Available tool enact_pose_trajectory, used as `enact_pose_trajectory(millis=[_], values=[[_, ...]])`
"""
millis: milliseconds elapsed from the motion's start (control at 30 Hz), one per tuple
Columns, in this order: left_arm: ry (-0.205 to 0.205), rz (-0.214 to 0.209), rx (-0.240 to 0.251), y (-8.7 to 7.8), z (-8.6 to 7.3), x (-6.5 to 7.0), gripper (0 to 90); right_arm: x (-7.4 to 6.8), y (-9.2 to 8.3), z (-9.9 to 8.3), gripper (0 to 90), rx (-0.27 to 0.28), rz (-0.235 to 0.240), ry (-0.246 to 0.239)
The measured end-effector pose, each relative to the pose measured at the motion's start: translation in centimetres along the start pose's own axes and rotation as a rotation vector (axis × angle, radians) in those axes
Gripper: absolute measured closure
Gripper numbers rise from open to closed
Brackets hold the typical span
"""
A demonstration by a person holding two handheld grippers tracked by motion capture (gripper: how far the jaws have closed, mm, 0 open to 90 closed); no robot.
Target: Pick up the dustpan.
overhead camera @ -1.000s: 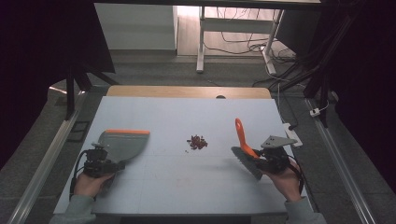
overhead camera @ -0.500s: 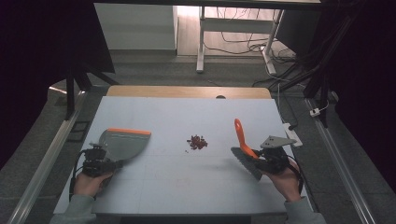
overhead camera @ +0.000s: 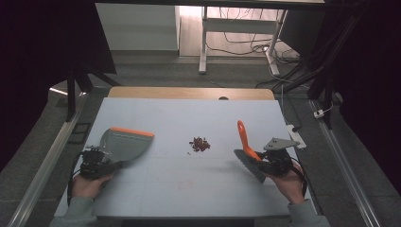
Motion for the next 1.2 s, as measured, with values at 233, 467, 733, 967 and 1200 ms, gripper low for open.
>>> enact_pose_trajectory(millis=[233, 467, 733, 967, 1200], values=[[0.019, 0.003, 0.044, -0.5, -0.1, -0.3, 61.5, -0.1, 0.0, 0.0, 70.4, 0.004, 0.001, 0.001], [0.037, -0.012, 0.092, -1.2, -0.1, -0.7, 61.5, -0.4, -0.4, 0.3, 70.5, 0.027, 0.008, -0.006], [0.093, -0.038, 0.137, -1.7, 0.0, -0.6, 61.5, -0.5, -0.2, 0.3, 70.4, 0.025, 0.008, -0.012], [0.165, -0.087, 0.184, -1.6, 1.2, -0.4, 61.6, -0.3, -0.3, 0.5, 70.5, 0.040, 0.006, 0.012], [0.222, -0.144, 0.233, -2.0, 1.4, -0.3, 61.6, 0.3, -0.2, 0.9, 70.5, 0.057, -0.001, 0.055]])
Point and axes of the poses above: each handheld gripper's, and its own axes: y roughly forward along the jaws, z roughly out of its top, x roughly to its right, the point moved 1 cm from there along y, roughly forward along the jaws, and after that the axes turned 9 degrees about y, right-handed, at the moved point
